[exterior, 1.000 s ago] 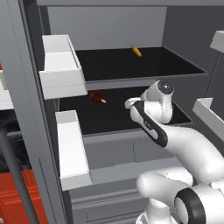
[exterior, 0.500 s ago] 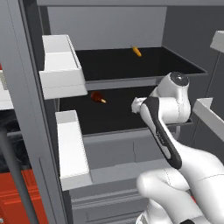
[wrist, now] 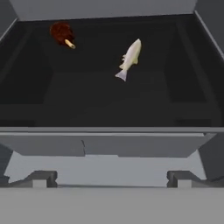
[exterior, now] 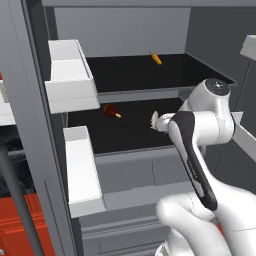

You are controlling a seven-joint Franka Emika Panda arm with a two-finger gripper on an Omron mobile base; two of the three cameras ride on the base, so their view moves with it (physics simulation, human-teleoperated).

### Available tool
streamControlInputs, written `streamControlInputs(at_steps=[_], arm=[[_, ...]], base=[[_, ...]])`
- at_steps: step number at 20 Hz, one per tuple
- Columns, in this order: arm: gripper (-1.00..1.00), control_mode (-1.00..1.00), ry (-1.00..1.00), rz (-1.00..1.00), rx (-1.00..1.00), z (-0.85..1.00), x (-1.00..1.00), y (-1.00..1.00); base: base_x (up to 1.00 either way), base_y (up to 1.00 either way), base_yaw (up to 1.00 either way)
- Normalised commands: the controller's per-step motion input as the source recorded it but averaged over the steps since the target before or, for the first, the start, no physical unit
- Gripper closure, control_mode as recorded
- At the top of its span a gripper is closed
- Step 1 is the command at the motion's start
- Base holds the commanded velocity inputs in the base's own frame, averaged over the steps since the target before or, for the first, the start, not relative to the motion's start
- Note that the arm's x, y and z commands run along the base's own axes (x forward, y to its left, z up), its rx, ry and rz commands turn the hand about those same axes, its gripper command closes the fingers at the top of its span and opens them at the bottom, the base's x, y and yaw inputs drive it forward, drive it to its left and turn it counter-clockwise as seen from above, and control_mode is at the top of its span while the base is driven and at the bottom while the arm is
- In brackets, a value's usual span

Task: Transport the fish and mushroom to the fridge. Place the fish on the rack containing meat and place the mushroom on the rack containing the vegetable, ensuring meats and vegetables are on different racks.

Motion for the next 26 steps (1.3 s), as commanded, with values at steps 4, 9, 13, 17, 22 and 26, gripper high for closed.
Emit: streamControlInputs(at_steps=[4, 9, 13, 17, 22, 26], arm=[[-1.00, -1.00, -0.16, 0.00, 0.00, 0.24, -0.64, 0.00], [-1.00, -1.00, -0.15, 0.00, 0.00, 0.49, -0.49, 0.00], [-1.00, 1.00, -0.11, 0.00, 0.00, 0.48, -0.45, 0.00], [-1.00, 1.00, 0.00, 0.00, 0.00, 0.00, 0.00, 0.00], [-1.00, 1.00, 0.00, 0.00, 0.00, 0.00, 0.00, 0.00], [-1.00, 1.00, 0.00, 0.00, 0.00, 0.00, 0.00, 0.00]], base=[[0.00, 0.00, 0.00], [0.00, 0.00, 0.00], [-0.21, 0.00, 0.00], [-0.97, 0.00, 0.00], [-1.00, 0.18, 0.00], [-1.00, 0.54, 0.01]])
